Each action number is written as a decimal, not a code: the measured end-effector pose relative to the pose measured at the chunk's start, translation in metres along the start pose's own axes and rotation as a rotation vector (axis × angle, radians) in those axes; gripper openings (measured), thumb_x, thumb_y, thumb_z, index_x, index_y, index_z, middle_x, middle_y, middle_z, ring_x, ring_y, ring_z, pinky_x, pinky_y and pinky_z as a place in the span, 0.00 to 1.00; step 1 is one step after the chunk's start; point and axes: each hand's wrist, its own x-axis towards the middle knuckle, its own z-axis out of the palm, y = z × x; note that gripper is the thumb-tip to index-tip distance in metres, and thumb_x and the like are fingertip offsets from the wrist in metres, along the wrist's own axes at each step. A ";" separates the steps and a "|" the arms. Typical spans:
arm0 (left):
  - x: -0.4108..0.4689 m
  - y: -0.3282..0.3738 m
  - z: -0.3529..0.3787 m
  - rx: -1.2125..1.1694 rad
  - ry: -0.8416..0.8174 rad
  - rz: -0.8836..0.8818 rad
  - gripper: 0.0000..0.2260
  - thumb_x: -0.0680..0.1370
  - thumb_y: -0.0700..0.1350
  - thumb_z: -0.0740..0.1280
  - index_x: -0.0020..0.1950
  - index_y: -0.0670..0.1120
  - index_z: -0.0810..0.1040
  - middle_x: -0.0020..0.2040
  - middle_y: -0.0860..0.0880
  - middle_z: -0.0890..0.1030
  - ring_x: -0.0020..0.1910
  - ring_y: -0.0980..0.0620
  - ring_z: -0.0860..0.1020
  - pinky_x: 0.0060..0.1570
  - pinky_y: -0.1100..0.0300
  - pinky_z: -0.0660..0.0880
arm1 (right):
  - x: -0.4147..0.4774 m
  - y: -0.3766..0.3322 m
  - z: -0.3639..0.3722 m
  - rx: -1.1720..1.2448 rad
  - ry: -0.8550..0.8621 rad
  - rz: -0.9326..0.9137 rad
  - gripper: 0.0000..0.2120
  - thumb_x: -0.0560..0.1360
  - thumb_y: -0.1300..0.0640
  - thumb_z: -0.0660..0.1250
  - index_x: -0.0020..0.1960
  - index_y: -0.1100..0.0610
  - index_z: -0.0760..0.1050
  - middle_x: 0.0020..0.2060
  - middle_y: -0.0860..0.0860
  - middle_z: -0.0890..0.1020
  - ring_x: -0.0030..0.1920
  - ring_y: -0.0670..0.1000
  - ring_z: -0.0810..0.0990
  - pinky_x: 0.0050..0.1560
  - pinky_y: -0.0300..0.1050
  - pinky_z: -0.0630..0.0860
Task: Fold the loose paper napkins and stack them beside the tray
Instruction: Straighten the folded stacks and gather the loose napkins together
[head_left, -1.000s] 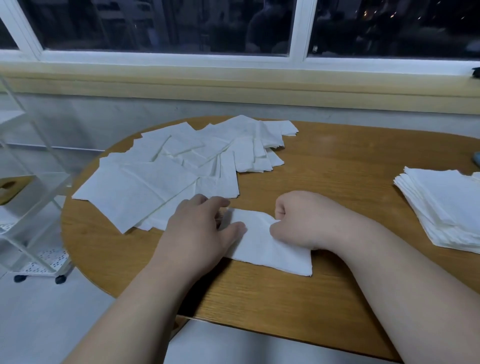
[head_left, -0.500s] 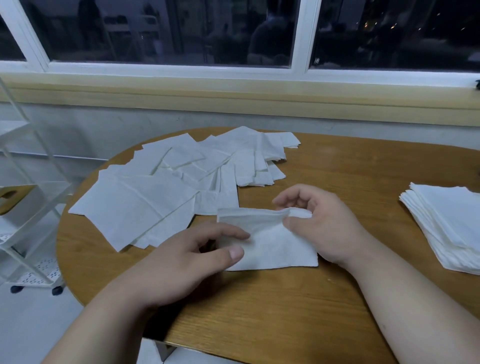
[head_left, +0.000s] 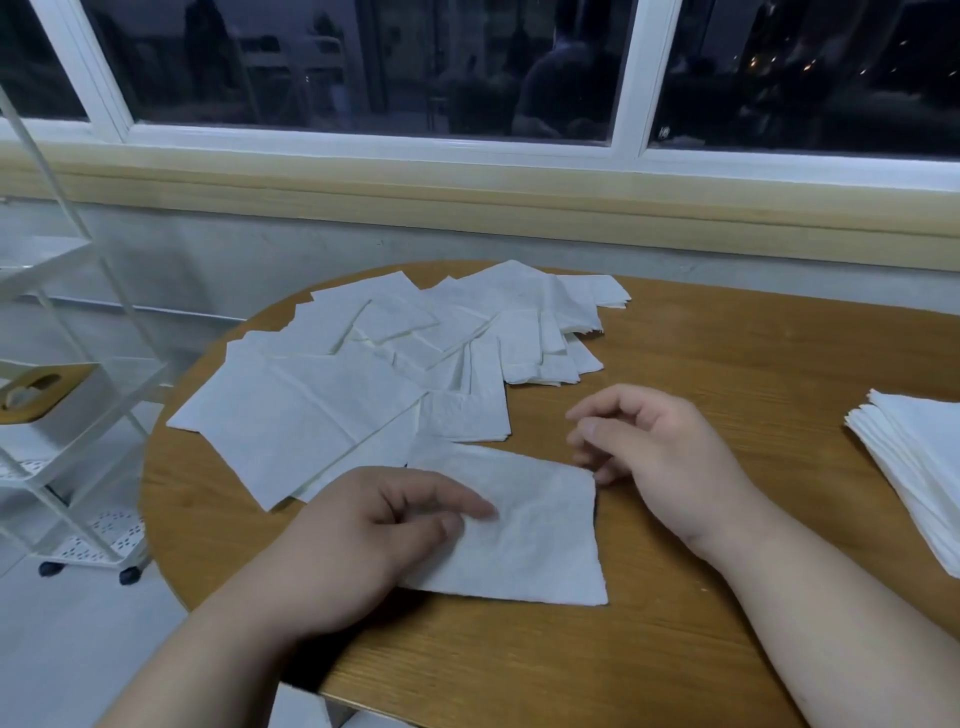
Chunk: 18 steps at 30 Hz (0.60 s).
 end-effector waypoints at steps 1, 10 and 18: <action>-0.001 -0.002 -0.002 0.000 0.005 -0.020 0.13 0.80 0.43 0.69 0.47 0.62 0.86 0.31 0.58 0.75 0.31 0.58 0.70 0.34 0.66 0.65 | 0.008 -0.001 0.004 -0.162 0.031 0.022 0.04 0.76 0.58 0.70 0.44 0.51 0.83 0.40 0.52 0.85 0.42 0.53 0.83 0.43 0.47 0.78; -0.001 -0.006 -0.009 0.004 0.043 -0.019 0.17 0.79 0.41 0.68 0.51 0.67 0.83 0.25 0.57 0.67 0.25 0.57 0.64 0.27 0.67 0.62 | 0.058 -0.017 0.063 -0.779 -0.038 0.095 0.15 0.72 0.46 0.70 0.38 0.58 0.77 0.38 0.54 0.84 0.41 0.56 0.83 0.37 0.48 0.75; 0.001 -0.004 -0.010 -0.012 0.046 -0.022 0.18 0.78 0.39 0.67 0.50 0.65 0.83 0.24 0.55 0.63 0.24 0.55 0.61 0.26 0.65 0.60 | 0.067 -0.010 0.061 -0.758 -0.062 0.098 0.12 0.75 0.52 0.69 0.35 0.54 0.72 0.32 0.53 0.74 0.33 0.52 0.73 0.34 0.45 0.68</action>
